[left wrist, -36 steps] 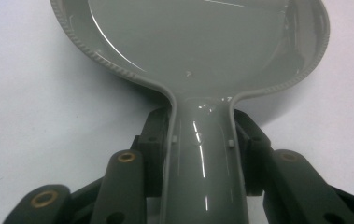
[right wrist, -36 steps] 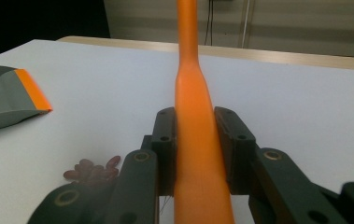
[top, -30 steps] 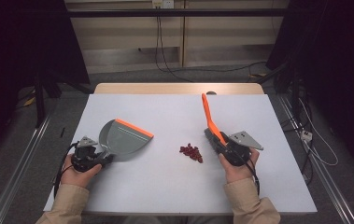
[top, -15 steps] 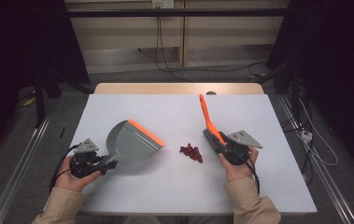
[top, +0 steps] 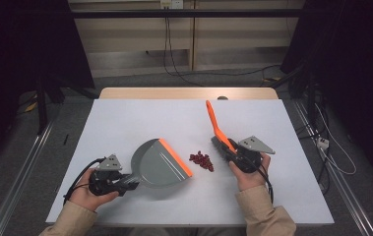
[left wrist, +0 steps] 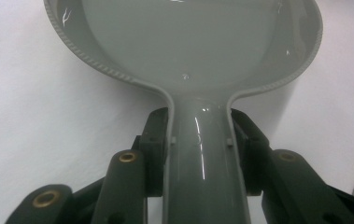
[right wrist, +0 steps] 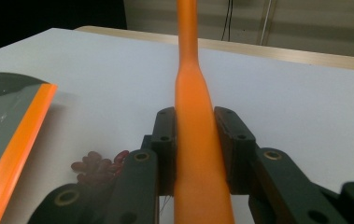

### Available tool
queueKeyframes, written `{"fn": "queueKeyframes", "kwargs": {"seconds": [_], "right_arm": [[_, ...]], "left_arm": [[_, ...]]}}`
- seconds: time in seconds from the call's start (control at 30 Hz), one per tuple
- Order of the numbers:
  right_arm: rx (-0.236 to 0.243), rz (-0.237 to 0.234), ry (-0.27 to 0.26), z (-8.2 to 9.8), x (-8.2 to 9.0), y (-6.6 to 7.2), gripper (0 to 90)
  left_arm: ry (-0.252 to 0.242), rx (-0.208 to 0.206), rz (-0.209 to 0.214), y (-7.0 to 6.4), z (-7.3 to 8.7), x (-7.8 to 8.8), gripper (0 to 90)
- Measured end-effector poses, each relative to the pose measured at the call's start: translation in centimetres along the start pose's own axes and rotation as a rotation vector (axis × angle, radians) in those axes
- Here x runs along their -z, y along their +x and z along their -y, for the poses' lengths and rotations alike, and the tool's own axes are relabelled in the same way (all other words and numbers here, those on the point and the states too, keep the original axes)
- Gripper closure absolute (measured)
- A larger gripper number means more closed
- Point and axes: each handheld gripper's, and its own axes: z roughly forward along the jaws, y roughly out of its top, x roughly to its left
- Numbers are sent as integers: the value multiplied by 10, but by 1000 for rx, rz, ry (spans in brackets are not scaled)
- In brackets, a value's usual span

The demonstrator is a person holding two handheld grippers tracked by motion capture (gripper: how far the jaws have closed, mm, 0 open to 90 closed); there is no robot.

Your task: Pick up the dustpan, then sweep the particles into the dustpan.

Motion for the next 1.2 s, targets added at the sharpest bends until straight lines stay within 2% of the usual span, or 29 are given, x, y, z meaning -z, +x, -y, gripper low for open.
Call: {"fn": "queueKeyframes", "kwargs": {"seconds": [0.07,0.1,0.17,0.2,0.23,0.27,0.4,0.43,0.47,0.63,0.9,1.2], "right_arm": [[0,-2,2,0,-1,0,712],[6,-3,1,0,-1,1,712],[7,-6,0,0,-1,1,712],[9,-6,-2,0,-2,2,712],[17,-4,-2,-1,-2,2,712],[24,0,-4,-1,-3,2,712],[39,12,4,1,-7,2,712],[42,12,6,1,-8,2,712],[42,14,8,2,-9,3,712],[77,18,25,4,-13,5,712],[111,5,30,6,-13,15,712],[114,1,31,6,-13,18,710]], "left_arm": [[7,-7,-2,-4,-1,-3,630],[16,-22,14,-4,-2,-4,630],[22,-24,25,-6,-3,-5,630],[18,-21,13,-7,-3,-6,630],[20,-20,27,-7,-4,-7,630],[31,-28,15,-8,-4,-8,630],[41,-37,42,-10,-5,-13,630],[46,-35,32,-11,-6,-15,630],[55,-45,49,-10,-6,-16,630],[56,-26,73,-8,-7,-22,630],[56,-20,99,-7,-11,-25,627],[52,-28,117,-7,-12,-27,623]]}}
